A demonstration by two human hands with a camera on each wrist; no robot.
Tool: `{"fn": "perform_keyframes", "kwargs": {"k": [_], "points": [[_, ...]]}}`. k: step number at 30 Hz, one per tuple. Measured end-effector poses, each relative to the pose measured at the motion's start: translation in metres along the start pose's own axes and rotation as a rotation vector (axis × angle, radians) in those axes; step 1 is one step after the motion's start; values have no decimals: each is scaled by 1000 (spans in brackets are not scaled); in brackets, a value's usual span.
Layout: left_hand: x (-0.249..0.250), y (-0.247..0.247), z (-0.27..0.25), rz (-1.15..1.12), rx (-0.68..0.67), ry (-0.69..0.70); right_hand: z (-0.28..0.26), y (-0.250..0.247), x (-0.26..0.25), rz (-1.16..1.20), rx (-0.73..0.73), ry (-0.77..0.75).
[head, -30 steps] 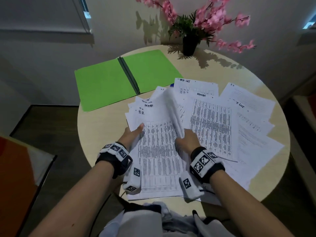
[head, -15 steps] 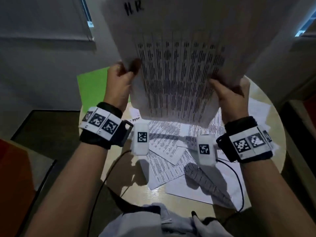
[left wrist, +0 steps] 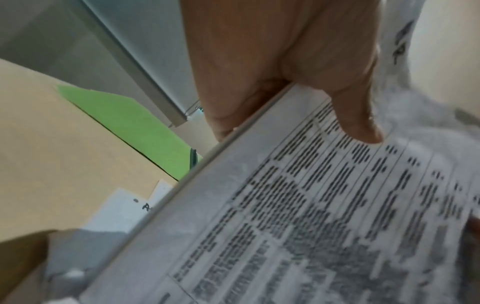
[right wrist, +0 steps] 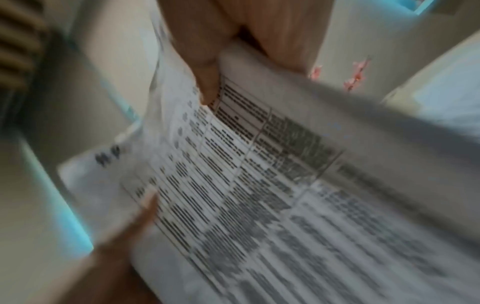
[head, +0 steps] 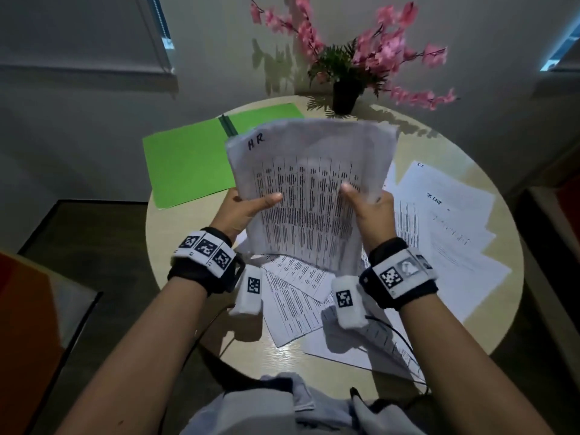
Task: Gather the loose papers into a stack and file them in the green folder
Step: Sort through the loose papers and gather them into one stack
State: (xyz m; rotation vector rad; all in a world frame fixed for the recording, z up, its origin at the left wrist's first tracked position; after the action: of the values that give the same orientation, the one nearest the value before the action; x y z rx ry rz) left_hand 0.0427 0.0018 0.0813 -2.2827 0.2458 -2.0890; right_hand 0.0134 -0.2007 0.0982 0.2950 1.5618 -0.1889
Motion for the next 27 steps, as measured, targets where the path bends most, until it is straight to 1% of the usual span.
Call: {"fn": "perform_keyframes", "kwargs": {"k": [2,4,5,6,7,8,9,10,11,12,13,14,16,19,21,24,25,27], "points": [[0,-5,3,70,91,-31,7,6,-8,97,27,-32],[5,-18,10,184,190,10,16,16,-8,122,36,-50],[8,-27,14,228,250,16,17,23,-2,88,-1,-23],[10,-39,18,261,331,15,15,33,8,-1,-76,29],[13,-54,22,279,430,10,10,42,22,-150,-170,84],[16,-71,25,276,523,15,2,50,41,-353,-280,139],[20,-88,29,265,591,26,-5,54,64,-610,-399,184],[22,-103,32,263,640,39,-14,58,84,-884,-511,211],[22,-116,35,277,679,44,-24,61,101,-1111,-604,221],[21,-128,36,289,713,44,-32,62,114,-1248,-671,225],[17,-138,36,307,730,18,-38,63,123,-1298,-717,235],[12,-144,35,335,728,-25,-39,62,129,-1296,-734,250],[-4,-148,32,398,686,-156,-33,58,133,-1267,-706,279],[-42,-142,24,512,533,-379,-15,48,129,-1233,-646,329],[-71,-136,17,586,403,-530,-6,42,126,-1215,-630,341],[-100,-125,2,671,206,-677,1,41,119,-1183,-611,317],[-106,-122,-1,713,185,-704,4,39,115,-1166,-566,303],[-112,-121,-4,751,230,-736,13,31,107,-1189,-397,283]]}}
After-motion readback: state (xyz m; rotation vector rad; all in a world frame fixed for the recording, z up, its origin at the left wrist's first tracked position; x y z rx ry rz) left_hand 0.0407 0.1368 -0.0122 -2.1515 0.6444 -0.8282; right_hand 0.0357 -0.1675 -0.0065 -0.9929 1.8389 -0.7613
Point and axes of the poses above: each hand's wrist, its own z-axis towards the middle knuckle, its own y-axis out of the palm, x = y × z, the point moved 3 cm from there along z, towards the middle knuckle, and after that the axes turned 8 degrees about z, right-handed, at the moved point
